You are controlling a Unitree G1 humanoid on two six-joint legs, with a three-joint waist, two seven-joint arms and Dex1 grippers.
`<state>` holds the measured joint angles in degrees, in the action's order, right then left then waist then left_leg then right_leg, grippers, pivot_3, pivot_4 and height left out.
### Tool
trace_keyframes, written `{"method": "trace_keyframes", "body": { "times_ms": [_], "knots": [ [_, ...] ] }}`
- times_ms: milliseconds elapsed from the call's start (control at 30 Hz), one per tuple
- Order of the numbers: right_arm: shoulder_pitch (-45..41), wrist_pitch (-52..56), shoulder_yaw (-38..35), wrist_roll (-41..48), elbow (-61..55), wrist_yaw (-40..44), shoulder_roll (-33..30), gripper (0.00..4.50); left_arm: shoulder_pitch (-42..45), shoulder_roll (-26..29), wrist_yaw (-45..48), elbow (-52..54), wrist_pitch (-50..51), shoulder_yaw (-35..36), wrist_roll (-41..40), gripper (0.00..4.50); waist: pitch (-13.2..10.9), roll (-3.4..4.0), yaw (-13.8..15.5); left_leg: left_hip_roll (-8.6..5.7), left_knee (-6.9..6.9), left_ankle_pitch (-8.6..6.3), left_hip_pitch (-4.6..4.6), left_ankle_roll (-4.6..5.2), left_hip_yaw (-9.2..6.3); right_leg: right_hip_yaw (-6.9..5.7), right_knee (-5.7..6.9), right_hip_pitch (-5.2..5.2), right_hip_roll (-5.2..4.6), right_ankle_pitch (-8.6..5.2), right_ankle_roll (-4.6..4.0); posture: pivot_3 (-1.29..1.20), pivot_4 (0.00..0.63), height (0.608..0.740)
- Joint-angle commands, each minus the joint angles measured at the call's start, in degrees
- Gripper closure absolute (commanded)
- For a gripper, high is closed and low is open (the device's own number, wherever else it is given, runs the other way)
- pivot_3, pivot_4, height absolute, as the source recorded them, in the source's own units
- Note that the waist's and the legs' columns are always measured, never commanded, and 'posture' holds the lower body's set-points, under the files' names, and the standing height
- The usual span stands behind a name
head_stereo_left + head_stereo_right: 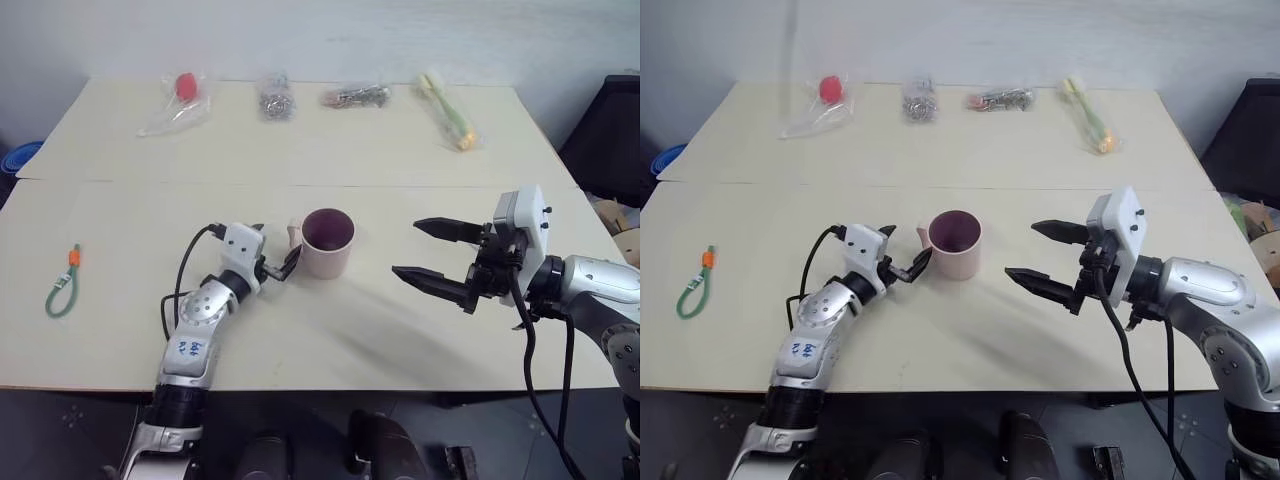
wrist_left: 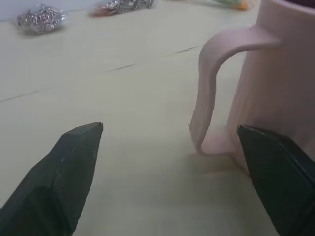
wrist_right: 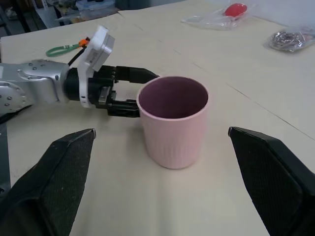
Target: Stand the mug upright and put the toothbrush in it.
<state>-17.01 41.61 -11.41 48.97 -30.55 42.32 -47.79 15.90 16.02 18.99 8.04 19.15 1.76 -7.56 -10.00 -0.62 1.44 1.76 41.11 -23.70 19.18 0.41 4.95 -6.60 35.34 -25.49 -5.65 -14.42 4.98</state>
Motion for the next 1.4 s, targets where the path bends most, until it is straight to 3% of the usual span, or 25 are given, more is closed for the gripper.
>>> {"method": "trace_keyframes", "body": {
  "times_ms": [33, 133, 233, 333, 400, 533, 633, 833, 933, 1300, 1400],
  "knots": [
    [0.44, -0.52, -1.78, -1.52, 0.75, -0.34, -0.83, 0.0, -2.31, 6.61, 6.03, 12.53, 11.59, 6.91, -10.3, 0.01, 0.0, 0.0, -0.09, 0.02, -0.02, 0.0, -0.02, 0.0, -0.01, 0.01, -0.01, 0.0, 0.0, 0.0, -0.01, 0.0, 0.15, 0.74],
    [0.54, 0.64, -2.62, -4.22, 3.98, -1.25, -2.58, 0.0, -0.87, 16.81, 14.65, 17.54, 26.66, 16.09, -26.77, 0.01, -0.05, 0.05, -0.17, 0.08, -0.02, 0.0, -0.02, 0.0, -0.23, 0.07, 0.04, -0.02, 0.0, -0.02, -0.04, 0.0, 0.15, 0.74],
    [-0.24, 0.66, -1.0, -10.06, 10.54, -1.87, -5.44, 0.0, 6.01, 31.15, 25.6, 14.1, 40.66, 24.84, -44.44, 0.01, -0.07, 0.08, 0.08, 0.02, 0.06, 0.0, 0.04, 0.0, -0.54, 0.0, 0.03, -0.01, -0.03, -0.04, -0.07, 0.0, 0.15, 0.74],
    [-5.78, 1.94, 3.22, -17.73, 21.53, -5.34, -6.65, 0.0, 14.84, 40.95, 34.21, 10.36, 46.35, 25.35, -53.91, 0.01, -0.07, 0.12, -0.09, -0.08, 0.07, -0.01, 0.05, 0.02, -0.57, -0.01, -0.06, 0.03, -0.03, -0.04, -0.07, 0.0, 0.15, 0.74],
    [-10.58, 1.82, 6.78, -22.92, 29.78, -6.53, -6.47, 0.0, 18.63, 44.38, 38.45, 10.3, 46.53, 22.12, -55.18, 0.01, -0.04, 0.29, -0.35, -0.28, 0.04, -0.02, 0.01, 0.04, -0.43, 0.07, -0.1, 0.04, -0.02, -0.02, -0.03, 0.0, 0.15, 0.74],
    [-18.54, 1.07, 11.95, -28.9, 43.66, -4.55, -4.7, 0.0, 22.38, 46.48, 44.62, 12.56, 42.39, 14.58, -52.89, 0.01, -0.15, 0.64, -0.74, -0.3, -0.18, 0.02, 0.02, -0.04, -0.01, 0.01, -0.22, 0.0, 0.12, -0.02, -0.03, 0.0, 0.15, 0.74],
    [-22.49, 1.09, 14.37, -31.62, 50.82, -1.88, -4.02, 0.0, 26.1, 45.12, 45.73, 12.39, 39.76, 10.03, -50.8, 0.01, -0.17, 0.67, -1.5, -0.14, -0.2, 0.07, 0.06, -0.15, 0.01, -0.03, -0.24, -0.04, 0.3, -0.05, -0.09, 0.0, 0.15, 0.74],
    [-25.86, 2.24, 16.05, -33.26, 57.6, 4.73, -2.78, 0.0, 29.52, 44.01, 46.87, 11.25, 37.01, 6.47, -48.14, 0.01, -0.18, 0.69, -1.9, -0.12, -0.21, 0.07, 0.03, -0.15, 0.09, 0.06, -0.25, -0.04, 0.3, -0.05, -0.08, 0.0, 0.15, 0.74],
    [-26.6, 1.49, 15.97, -34.14, 59.75, 5.94, -1.43, 0.58, 29.76, 43.72, 46.76, 10.35, 36.3, 6.22, -47.28, 0.0, -0.19, 0.69, -1.92, -0.09, -0.2, 0.07, 0.04, -0.16, 0.09, 0.07, -0.24, -0.06, 0.31, -0.05, -0.08, 0.0, 0.15, 0.74],
    [-27.11, 0.02, 13.17, -35.05, 59.6, 7.07, 1.36, 4.42, 28.59, 43.44, 45.76, 9.26, 35.51, 7.46, -45.74, 0.0, -0.19, 0.69, -1.82, -0.1, -0.14, 0.07, 0.03, -0.16, 0.1, 0.11, -0.19, -0.05, 0.27, -0.04, -0.06, 0.0, 0.15, 0.74],
    [-28.05, 0.12, 8.51, -30.31, 51.09, 4.3, 7.44, 4.41, 25.54, 44.51, 44.38, 8.43, 36.23, 10.88, -45.93, 0.0, -0.19, 0.7, -2.45, -0.09, -0.15, 0.07, 0.02, -0.16, 0.1, 0.12, -0.17, -0.06, 0.28, -0.04, -0.06, 0.0, 0.15, 0.74]
  ]
}}
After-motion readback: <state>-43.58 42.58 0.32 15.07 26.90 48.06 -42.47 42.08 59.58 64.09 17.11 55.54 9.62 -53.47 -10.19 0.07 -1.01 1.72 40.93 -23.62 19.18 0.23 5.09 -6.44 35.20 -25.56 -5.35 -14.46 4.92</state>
